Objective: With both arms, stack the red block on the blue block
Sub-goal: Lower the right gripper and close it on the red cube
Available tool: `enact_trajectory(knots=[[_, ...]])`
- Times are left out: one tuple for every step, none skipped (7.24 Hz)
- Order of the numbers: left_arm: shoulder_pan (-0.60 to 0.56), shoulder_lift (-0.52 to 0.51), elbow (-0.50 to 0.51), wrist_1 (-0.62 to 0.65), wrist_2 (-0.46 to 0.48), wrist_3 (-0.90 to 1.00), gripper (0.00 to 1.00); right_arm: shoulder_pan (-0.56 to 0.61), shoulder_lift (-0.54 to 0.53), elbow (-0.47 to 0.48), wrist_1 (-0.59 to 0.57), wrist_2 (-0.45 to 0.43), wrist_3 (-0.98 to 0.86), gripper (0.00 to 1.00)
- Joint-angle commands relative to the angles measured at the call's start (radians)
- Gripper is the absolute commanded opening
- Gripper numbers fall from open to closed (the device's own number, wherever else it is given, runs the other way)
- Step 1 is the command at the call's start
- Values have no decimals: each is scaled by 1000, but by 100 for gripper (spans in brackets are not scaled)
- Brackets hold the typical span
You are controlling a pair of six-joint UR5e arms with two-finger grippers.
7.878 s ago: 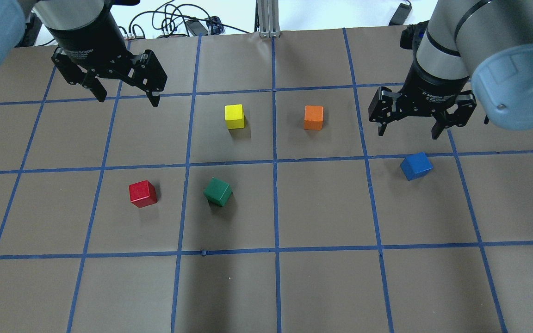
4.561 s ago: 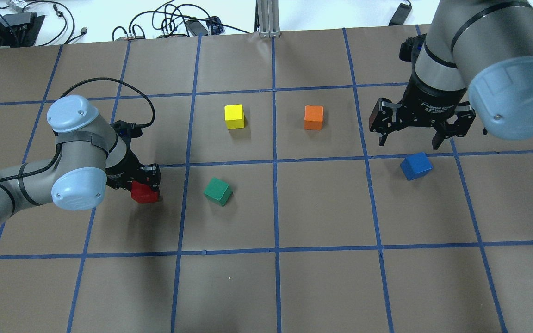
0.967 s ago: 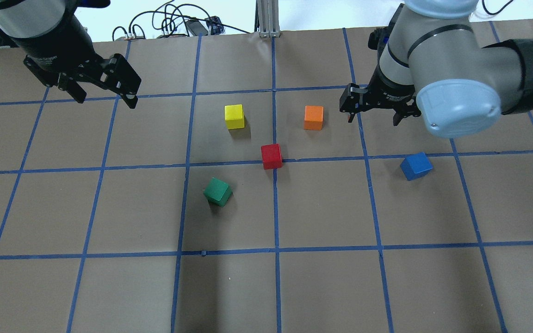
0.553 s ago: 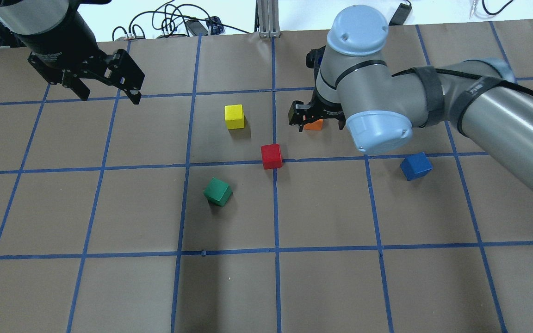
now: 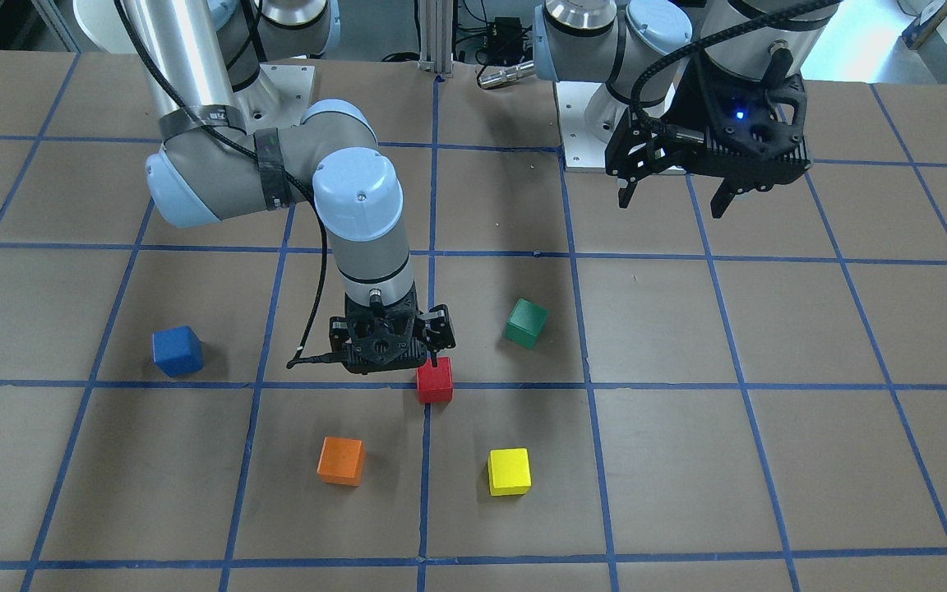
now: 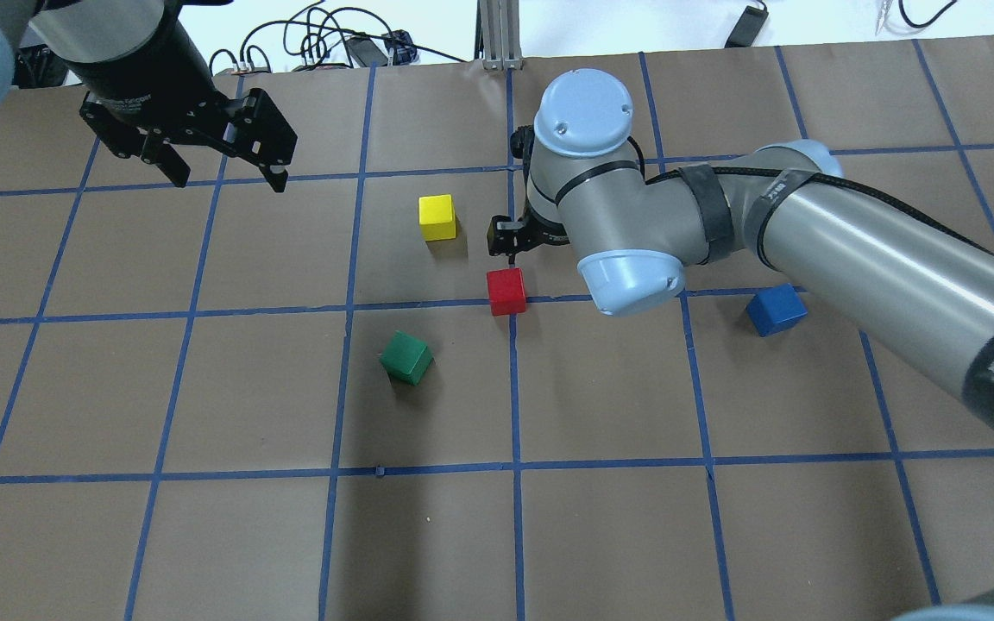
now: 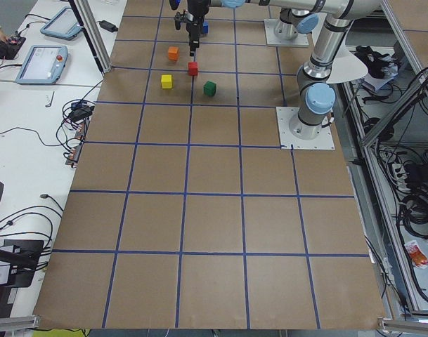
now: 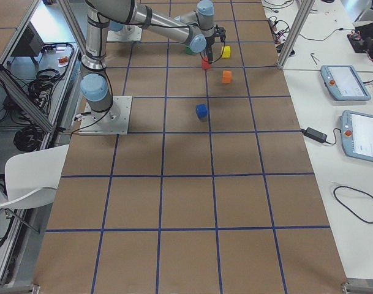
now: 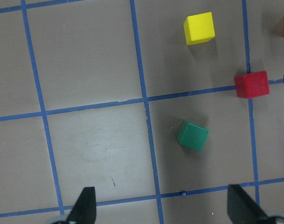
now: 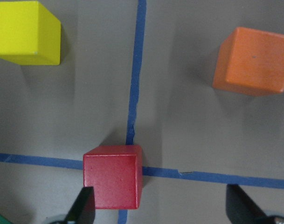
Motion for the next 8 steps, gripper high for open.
enact_trajectory(knots=[[3, -4, 11, -9, 2, -5, 100, 10, 29, 0, -10, 11, 22, 100], [3, 1, 11, -8, 2, -2, 100, 19, 53, -3, -36, 11, 20, 100], [1, -5, 11, -3, -2, -2, 100, 27, 73, -3, -77, 12, 19, 100], [4, -4, 11, 0, -2, -2, 100, 30, 93, 0, -78, 12, 19, 100], [4, 1, 9, -2, 1, 0, 100, 30, 100, 3, -78, 12, 19, 100], [3, 2, 6, -8, 2, -2, 100, 30, 103, 5, -79, 12, 19, 100], [4, 1, 3, -2, 1, 0, 100, 30, 109, 3, -78, 14, 20, 94], [3, 1, 9, -5, 4, 14, 100, 30, 109, 2, -73, 16, 20, 67]])
